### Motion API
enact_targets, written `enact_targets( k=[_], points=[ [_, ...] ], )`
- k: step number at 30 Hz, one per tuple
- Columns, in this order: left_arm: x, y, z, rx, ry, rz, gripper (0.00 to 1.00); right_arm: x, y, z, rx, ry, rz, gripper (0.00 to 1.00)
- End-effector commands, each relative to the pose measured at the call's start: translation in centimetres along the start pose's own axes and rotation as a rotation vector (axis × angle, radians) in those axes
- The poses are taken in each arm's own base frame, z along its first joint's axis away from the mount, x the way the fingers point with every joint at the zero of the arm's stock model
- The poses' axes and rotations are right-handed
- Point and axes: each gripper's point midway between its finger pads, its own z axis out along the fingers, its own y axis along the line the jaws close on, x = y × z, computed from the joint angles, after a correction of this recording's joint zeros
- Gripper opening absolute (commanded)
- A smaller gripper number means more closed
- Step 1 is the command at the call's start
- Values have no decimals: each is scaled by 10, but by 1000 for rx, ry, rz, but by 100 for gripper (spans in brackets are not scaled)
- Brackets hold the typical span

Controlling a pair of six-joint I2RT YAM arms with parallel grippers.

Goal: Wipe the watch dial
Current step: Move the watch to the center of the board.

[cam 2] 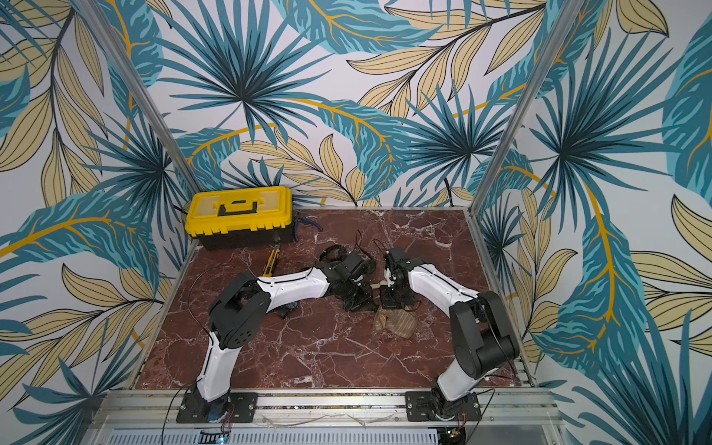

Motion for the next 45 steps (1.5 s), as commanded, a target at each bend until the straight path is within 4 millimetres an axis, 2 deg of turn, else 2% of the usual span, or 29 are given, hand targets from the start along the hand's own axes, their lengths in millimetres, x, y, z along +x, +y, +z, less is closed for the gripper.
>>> enact_targets(
  k=[1, 6, 9, 19, 26, 30, 34, 37, 41, 45],
  points=[
    [0, -7, -11, 10, -14, 25, 30, 5, -8, 10, 40, 21, 16, 0],
    [-1, 1, -19, 4, -23, 19, 34, 14, -15, 25, 73, 68, 22, 0],
    [-3, 6, -27, 0, -40, 16, 34, 15, -18, 24, 89, 64, 26, 0],
    [-6, 33, -53, -24, -88, 6, 34, 13, -32, -5, 160, 26, 6, 0],
    [-9, 43, -71, -26, -127, 13, 34, 13, -45, -34, 212, -17, 2, 0],
    [-11, 56, -87, -22, -148, -14, 34, 15, -56, -53, 240, -42, 16, 0],
    [-11, 74, -112, -22, -189, -42, 35, 16, -53, -81, 231, -88, 17, 0],
    [-13, 93, -136, -51, -230, -57, 35, 17, -46, -92, 194, -111, 20, 0],
    [-7, 123, -166, -85, -269, -102, 35, 20, -38, -98, 151, -132, 21, 0],
    [6, 164, -189, -104, -320, -213, 36, 17, -25, -98, 113, -137, 4, 0]
  ],
)
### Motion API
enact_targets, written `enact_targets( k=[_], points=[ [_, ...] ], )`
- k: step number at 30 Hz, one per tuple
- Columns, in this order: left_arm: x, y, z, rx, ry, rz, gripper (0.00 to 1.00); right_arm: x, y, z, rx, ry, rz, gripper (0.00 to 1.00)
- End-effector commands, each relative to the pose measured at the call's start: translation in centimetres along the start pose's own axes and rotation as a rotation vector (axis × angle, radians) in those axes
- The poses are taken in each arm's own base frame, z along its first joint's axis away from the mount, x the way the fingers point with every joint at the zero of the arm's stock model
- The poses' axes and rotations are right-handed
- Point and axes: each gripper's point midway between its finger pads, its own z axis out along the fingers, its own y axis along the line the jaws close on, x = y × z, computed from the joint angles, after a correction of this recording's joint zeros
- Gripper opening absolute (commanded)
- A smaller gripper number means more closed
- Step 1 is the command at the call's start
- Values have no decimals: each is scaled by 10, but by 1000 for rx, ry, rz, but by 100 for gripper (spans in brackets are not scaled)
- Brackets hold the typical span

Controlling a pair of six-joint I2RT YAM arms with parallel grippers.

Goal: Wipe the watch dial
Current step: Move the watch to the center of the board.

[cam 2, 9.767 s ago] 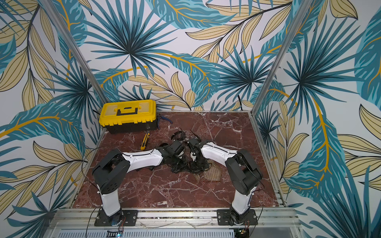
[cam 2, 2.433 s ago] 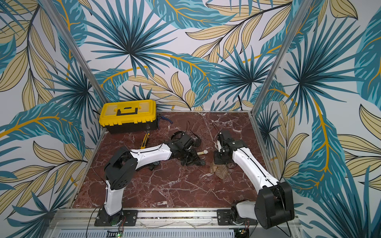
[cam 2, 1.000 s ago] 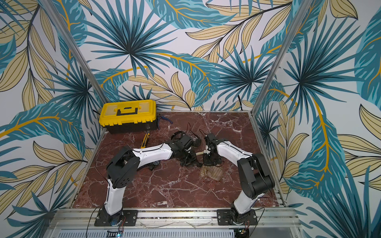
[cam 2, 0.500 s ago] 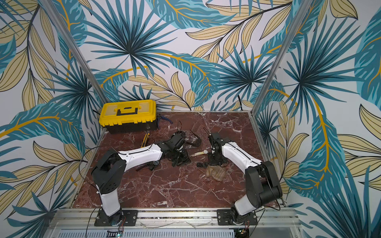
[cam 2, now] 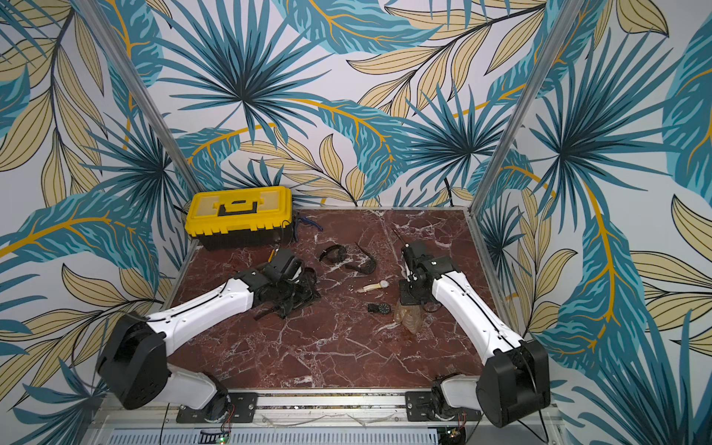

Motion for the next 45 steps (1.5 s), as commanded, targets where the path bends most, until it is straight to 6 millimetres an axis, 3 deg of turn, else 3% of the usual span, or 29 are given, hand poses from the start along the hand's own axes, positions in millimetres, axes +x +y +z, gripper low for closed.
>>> enact_targets(
  k=[1, 4, 7, 13, 27, 36, 45],
  points=[
    [5, 54, -14, -98, -33, -100, 36, 2, 14, -5, -40, 17, -17, 0],
    [0, 86, -24, -120, -113, -190, 36, -3, 23, -7, -55, 10, -40, 0],
    [-6, 106, -32, -142, -192, -239, 37, -4, 30, -8, -74, 7, -54, 0],
    [-12, 132, -28, -222, -224, -299, 38, -1, 39, -3, -94, 13, -60, 0],
    [-33, 114, -4, -227, -153, -285, 39, -3, 45, 2, -90, 37, -66, 0],
    [-43, 92, -7, -139, -179, -284, 39, -6, 48, 8, -85, 55, -74, 0],
    [-47, 94, 18, -154, -142, -301, 39, -4, 45, 8, -71, 60, -80, 0]
  ],
)
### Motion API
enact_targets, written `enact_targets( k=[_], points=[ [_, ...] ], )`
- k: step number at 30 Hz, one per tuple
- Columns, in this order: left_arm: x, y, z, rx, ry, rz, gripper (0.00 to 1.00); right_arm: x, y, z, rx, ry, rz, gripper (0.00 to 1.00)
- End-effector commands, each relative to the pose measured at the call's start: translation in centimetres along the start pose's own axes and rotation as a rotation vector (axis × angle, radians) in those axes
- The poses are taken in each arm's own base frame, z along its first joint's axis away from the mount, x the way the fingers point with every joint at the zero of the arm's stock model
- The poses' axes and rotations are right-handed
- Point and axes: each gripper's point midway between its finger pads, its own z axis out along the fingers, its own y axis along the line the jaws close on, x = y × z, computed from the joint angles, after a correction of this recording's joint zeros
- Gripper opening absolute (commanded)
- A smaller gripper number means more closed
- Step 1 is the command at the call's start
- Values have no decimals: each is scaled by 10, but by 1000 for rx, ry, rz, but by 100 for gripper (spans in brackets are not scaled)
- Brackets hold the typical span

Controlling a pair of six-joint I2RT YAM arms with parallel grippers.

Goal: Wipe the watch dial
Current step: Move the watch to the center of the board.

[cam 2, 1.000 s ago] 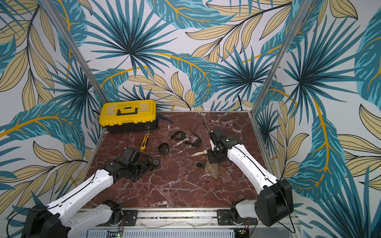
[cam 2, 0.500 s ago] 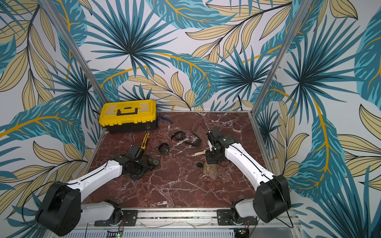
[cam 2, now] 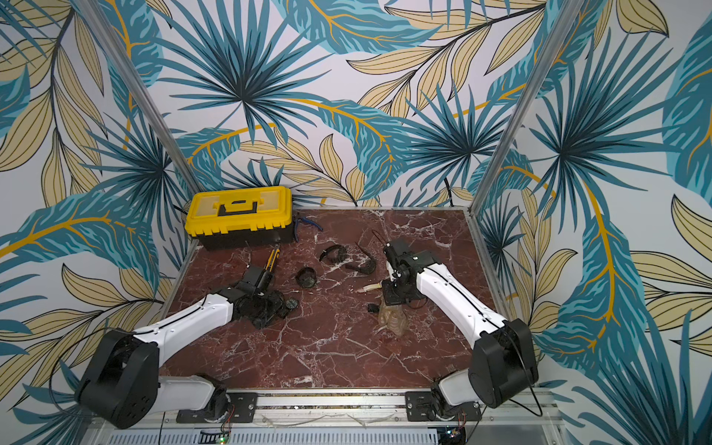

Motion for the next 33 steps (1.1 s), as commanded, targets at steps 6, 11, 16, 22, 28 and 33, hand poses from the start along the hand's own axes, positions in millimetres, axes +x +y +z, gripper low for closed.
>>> enact_targets(
  k=[6, 11, 16, 22, 28, 33],
  points=[
    [-9, -20, -5, 56, -24, 13, 31, -1, 1, -2, 4, 2, 0, 0],
    [-6, -24, -4, 64, -2, 42, 21, -1, 2, -1, 1, 3, -1, 0],
    [-2, -28, -6, 86, 20, 71, 8, 1, 3, -1, -4, 2, 4, 0],
    [6, -34, -11, 120, 49, 124, 0, 3, 4, -4, -5, -5, 4, 0],
    [24, -53, -17, 179, 103, 228, 0, 5, 8, -9, -6, -15, -3, 0],
    [52, -82, -19, 271, 190, 360, 0, 7, 18, -16, -9, -27, -20, 0]
  ],
)
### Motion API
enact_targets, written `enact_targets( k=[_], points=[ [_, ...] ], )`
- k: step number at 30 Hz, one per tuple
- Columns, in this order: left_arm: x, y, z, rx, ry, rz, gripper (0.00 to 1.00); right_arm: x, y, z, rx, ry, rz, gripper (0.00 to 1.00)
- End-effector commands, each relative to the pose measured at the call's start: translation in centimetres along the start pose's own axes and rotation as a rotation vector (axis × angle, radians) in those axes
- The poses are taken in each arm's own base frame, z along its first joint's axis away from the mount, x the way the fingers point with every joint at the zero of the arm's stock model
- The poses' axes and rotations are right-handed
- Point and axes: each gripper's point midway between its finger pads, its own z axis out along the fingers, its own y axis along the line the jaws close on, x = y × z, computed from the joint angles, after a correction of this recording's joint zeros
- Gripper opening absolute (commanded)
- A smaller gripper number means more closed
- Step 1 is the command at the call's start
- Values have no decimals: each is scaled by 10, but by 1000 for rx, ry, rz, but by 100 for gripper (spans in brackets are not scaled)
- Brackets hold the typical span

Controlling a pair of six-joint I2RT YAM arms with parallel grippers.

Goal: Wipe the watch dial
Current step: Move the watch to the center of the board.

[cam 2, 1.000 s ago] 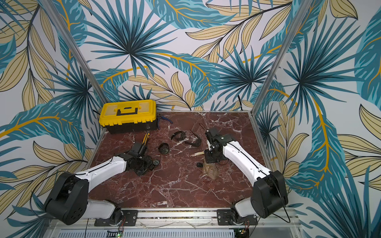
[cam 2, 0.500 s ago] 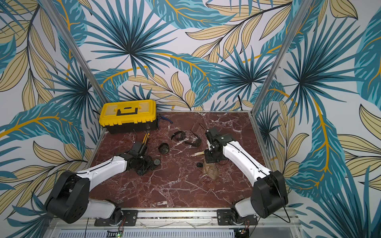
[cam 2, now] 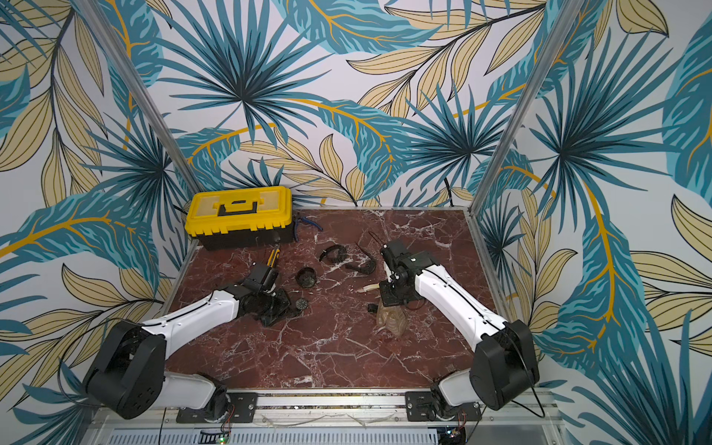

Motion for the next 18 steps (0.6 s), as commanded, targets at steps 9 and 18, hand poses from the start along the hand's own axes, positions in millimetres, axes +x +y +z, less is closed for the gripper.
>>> enact_targets(
  k=[9, 18],
  points=[
    [37, -66, 17, 162, 156, 266, 0, 14, 39, -17, -20, -33, -29, 0],
    [55, -59, 23, 198, 245, 298, 0, -8, 97, 10, -55, -2, -126, 0]
  ],
)
